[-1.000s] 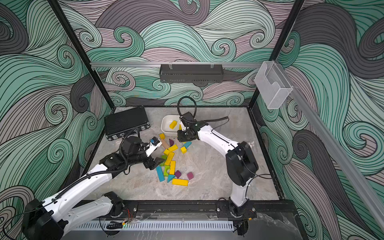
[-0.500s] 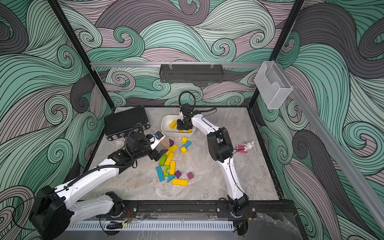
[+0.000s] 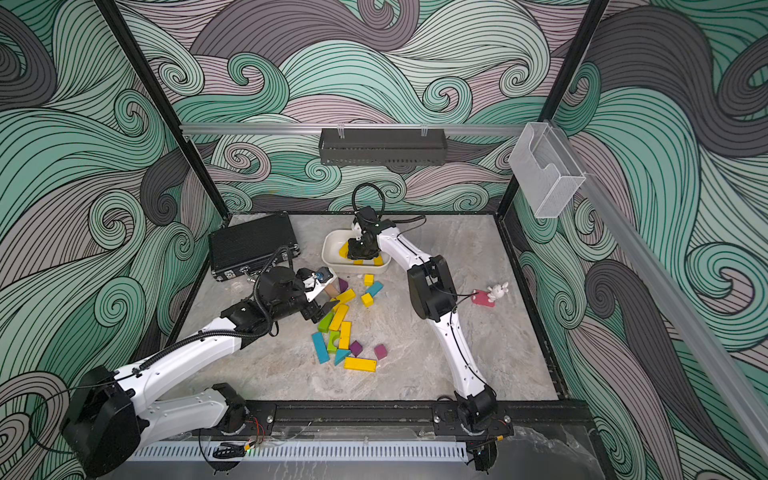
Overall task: Pick out the yellow building blocks
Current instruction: Place the building block in the storage box.
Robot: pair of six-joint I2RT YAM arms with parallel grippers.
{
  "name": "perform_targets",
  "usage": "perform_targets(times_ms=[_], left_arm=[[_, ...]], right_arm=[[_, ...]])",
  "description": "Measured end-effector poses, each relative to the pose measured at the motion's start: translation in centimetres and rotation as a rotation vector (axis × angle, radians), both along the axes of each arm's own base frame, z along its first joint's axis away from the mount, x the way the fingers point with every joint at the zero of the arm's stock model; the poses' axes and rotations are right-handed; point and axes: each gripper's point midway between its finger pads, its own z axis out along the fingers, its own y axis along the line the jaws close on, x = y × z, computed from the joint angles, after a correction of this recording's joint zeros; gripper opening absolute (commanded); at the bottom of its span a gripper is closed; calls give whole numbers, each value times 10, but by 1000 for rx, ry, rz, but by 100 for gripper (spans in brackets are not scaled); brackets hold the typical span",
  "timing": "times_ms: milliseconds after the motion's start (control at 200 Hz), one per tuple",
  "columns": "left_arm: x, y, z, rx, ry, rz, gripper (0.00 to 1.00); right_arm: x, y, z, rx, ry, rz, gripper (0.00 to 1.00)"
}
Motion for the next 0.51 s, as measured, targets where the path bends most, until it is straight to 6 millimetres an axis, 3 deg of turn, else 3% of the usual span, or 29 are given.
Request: perform_targets(times_ms=[310, 505], left_arm=[[-2, -2, -11, 38, 5, -25, 94], [-2, -3, -10, 31, 5, -24, 94]], right_arm=[[-2, -2, 1, -16, 8, 6, 49], [-2, -1, 4, -10, 9, 7, 42]])
